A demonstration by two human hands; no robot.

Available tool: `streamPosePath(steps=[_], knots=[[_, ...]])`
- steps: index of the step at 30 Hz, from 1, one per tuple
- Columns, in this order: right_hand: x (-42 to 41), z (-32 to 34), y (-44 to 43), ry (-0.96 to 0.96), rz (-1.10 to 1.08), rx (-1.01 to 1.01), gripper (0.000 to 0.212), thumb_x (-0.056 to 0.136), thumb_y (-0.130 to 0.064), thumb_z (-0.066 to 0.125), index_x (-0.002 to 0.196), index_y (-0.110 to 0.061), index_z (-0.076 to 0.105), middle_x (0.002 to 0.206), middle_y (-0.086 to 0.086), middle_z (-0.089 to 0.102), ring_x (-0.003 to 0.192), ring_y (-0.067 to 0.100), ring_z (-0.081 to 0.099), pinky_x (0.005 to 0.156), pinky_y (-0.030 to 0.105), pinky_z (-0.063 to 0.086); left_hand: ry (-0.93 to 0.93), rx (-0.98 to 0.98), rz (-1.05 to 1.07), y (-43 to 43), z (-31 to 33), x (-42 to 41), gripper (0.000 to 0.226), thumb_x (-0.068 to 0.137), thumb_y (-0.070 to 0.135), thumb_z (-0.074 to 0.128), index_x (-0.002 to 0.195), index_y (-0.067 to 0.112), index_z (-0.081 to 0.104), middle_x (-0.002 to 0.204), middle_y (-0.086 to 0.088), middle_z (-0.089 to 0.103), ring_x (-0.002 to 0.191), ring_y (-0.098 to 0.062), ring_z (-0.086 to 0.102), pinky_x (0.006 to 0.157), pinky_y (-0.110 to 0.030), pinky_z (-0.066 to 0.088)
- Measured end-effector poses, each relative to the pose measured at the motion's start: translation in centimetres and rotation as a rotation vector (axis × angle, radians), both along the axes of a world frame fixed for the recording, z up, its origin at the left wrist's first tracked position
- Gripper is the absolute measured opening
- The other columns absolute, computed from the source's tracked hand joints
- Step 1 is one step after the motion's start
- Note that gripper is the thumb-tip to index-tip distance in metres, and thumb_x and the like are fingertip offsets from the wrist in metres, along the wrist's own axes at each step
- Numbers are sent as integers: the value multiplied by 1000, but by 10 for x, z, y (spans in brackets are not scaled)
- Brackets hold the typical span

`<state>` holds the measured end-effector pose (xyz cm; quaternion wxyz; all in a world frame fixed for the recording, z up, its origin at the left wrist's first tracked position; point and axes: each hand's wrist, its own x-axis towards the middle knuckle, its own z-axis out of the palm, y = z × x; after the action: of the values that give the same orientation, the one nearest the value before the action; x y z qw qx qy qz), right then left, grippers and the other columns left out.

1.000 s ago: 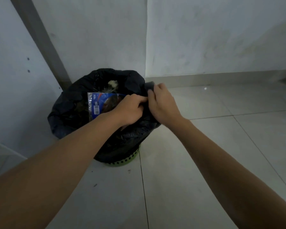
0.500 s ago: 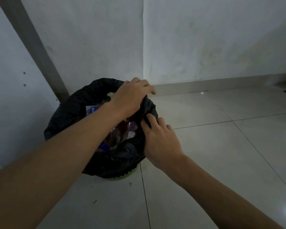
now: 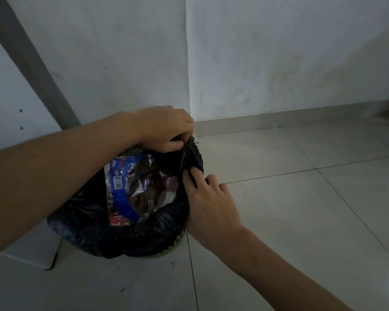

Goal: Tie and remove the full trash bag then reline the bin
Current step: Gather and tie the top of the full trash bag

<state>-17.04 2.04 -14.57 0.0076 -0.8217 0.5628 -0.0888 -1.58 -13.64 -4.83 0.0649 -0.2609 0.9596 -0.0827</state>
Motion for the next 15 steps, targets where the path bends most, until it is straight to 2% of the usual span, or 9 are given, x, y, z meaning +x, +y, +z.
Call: streamPosePath(steps=[3, 5, 7, 9, 11, 12, 13, 14, 15], knots=[[1, 1, -1, 0, -11, 24, 73, 83, -34, 61, 146, -16, 30, 147, 4, 30, 104, 28, 46, 81, 37, 42, 23, -28, -34, 12, -3, 14, 11, 83, 32, 52, 78, 22, 49, 107, 1, 63, 117, -20, 52, 90, -41, 47], [2, 1, -1, 1, -17, 36, 65, 82, -32, 59, 141, -17, 36, 143, 3, 32, 102, 28, 46, 77, 36, 36, 36, -23, -93, 23, -9, 16, 10, 81, 30, 50, 77, 22, 46, 95, 2, 60, 98, -17, 54, 83, -37, 47], [3, 2, -1, -4, -23, 44, 57, 81, -29, 58, 135, -19, 41, 139, 2, 34, 102, 28, 45, 75, 36, 32, 62, -11, -181, 32, -16, 16, 9, 78, 24, 50, 76, 21, 42, 78, 4, 53, 73, -16, 47, 72, -36, 47], [3, 2, -2, -14, -28, 49, 56, 80, -28, 58, 133, -20, 42, 137, 2, 34, 103, 28, 45, 77, 36, 34, 106, -42, -199, 33, -23, 18, 4, 79, 21, 49, 83, 19, 49, 78, 3, 56, 67, -17, 48, 68, -37, 50], [3, 2, -1, -18, -27, 55, 62, 81, -28, 58, 138, -19, 38, 139, 1, 33, 105, 27, 44, 81, 36, 37, 106, -44, -77, 22, -29, 26, 31, 85, 17, 50, 116, 22, 54, 109, 2, 63, 89, -16, 59, 81, -37, 54], [3, 2, -1, -17, -23, 57, 64, 81, -28, 58, 141, -19, 35, 141, 1, 32, 106, 27, 44, 82, 36, 38, 58, -40, 2, 15, -31, 30, 48, 88, 14, 54, 134, 26, 46, 130, 3, 57, 107, -16, 58, 92, -37, 52], [3, 3, -1, -13, -18, 61, 65, 82, -29, 58, 142, -19, 34, 142, 2, 31, 107, 27, 44, 83, 37, 38, -18, -69, 53, 8, -33, 32, 60, 90, 13, 58, 144, 29, 38, 145, 5, 47, 123, -16, 50, 100, -36, 47], [3, 3, 0, -8, -12, 67, 66, 82, -30, 58, 143, -20, 33, 143, 1, 31, 108, 27, 43, 84, 38, 38, -97, -117, 79, 1, -34, 33, 62, 92, 15, 59, 147, 32, 35, 154, 7, 39, 135, -16, 41, 105, -36, 42], [2, 4, 0, -2, -2, 75, 66, 83, -30, 57, 143, -20, 32, 143, 1, 31, 108, 27, 43, 85, 38, 39, -143, -141, 103, -3, -35, 33, 56, 95, 19, 56, 146, 34, 39, 157, 9, 36, 142, -16, 33, 108, -36, 38]])
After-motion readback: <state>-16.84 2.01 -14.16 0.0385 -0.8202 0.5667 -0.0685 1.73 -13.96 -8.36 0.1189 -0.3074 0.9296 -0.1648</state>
